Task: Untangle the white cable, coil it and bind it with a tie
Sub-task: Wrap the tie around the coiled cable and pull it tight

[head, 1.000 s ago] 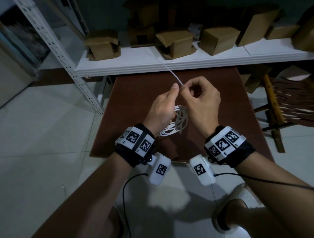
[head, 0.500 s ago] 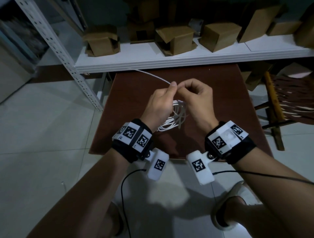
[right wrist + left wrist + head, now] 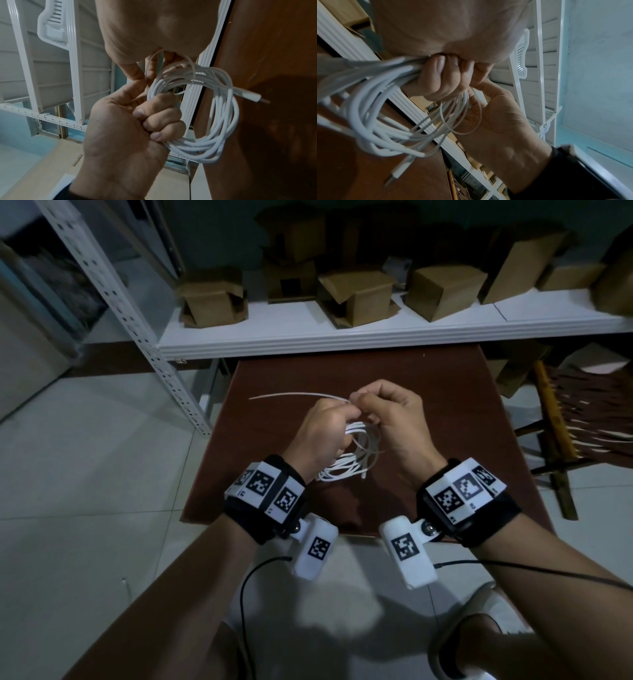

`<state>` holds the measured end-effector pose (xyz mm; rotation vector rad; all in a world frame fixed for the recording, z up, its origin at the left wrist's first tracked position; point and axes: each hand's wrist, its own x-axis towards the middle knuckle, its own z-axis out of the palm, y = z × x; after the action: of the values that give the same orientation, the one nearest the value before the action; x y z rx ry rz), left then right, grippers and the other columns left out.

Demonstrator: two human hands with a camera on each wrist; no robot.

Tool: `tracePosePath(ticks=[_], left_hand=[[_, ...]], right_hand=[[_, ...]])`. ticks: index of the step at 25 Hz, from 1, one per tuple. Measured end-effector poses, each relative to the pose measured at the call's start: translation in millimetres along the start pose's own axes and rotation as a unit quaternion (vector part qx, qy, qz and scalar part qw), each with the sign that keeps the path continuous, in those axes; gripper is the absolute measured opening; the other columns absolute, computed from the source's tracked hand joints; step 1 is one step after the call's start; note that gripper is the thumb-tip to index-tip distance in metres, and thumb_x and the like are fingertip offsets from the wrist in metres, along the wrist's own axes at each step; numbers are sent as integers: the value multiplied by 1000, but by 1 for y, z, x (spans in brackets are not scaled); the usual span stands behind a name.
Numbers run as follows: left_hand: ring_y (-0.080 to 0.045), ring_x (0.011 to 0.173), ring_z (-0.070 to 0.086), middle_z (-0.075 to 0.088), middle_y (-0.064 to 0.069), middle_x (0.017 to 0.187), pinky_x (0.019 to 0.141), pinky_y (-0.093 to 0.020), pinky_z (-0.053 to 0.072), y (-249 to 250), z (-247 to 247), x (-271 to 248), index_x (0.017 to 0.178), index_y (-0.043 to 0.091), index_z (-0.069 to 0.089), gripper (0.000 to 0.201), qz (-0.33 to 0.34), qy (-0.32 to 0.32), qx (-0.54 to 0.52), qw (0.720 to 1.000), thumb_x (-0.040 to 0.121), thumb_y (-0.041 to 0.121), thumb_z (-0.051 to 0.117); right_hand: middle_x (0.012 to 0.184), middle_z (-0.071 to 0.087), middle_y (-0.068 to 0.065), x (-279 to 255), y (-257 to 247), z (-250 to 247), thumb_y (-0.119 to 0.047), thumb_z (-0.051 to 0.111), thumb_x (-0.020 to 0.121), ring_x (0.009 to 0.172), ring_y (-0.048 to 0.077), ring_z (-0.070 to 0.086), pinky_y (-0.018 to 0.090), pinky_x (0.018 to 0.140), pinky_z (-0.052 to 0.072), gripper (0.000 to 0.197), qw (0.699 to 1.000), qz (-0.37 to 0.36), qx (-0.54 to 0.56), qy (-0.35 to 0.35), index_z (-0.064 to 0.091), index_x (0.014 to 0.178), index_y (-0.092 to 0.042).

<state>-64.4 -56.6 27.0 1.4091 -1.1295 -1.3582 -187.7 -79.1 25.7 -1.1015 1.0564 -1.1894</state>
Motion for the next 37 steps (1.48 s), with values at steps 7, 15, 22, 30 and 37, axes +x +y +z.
tracePosePath(ticks=[7,15,22,30,37], left_hand=[[-5,31,19,25,3,48,40,-11,13,2,1,2,87,19,50,30,-67,14,-48,996,111,27,35],[-8,33,26,31,2,47,40,-18,19,0,3,2,86,17,61,35,0,47,33,998,111,32,40],[-11,36,24,31,2,46,43,-22,18,0,1,3,82,6,63,37,-6,6,83,997,107,25,43],[-7,32,24,30,7,43,40,-20,18,-6,1,-1,58,19,36,47,9,-60,149,987,105,14,42],[-6,34,22,29,9,42,40,-19,17,-4,3,-4,67,21,37,42,-4,-89,139,986,110,23,38]], right_hand=[[80,66,14,-1,0,-1,9,60,90,55,1,55,17,56,44,18,1000,2,-4,2,68,78,-2],[89,68,25,3,12,-4,13,64,79,84,28,65,40,80,54,3,998,-44,-29,-30,63,82,15],[80,66,10,8,10,-6,-11,71,93,76,19,61,32,72,52,12,998,-14,-62,13,72,92,1],[67,66,7,8,7,-6,0,69,94,61,12,63,25,59,52,6,997,78,2,-27,70,88,1],[80,68,12,10,8,-11,-2,68,96,72,18,64,27,65,54,14,998,37,-52,-14,72,83,-6]])
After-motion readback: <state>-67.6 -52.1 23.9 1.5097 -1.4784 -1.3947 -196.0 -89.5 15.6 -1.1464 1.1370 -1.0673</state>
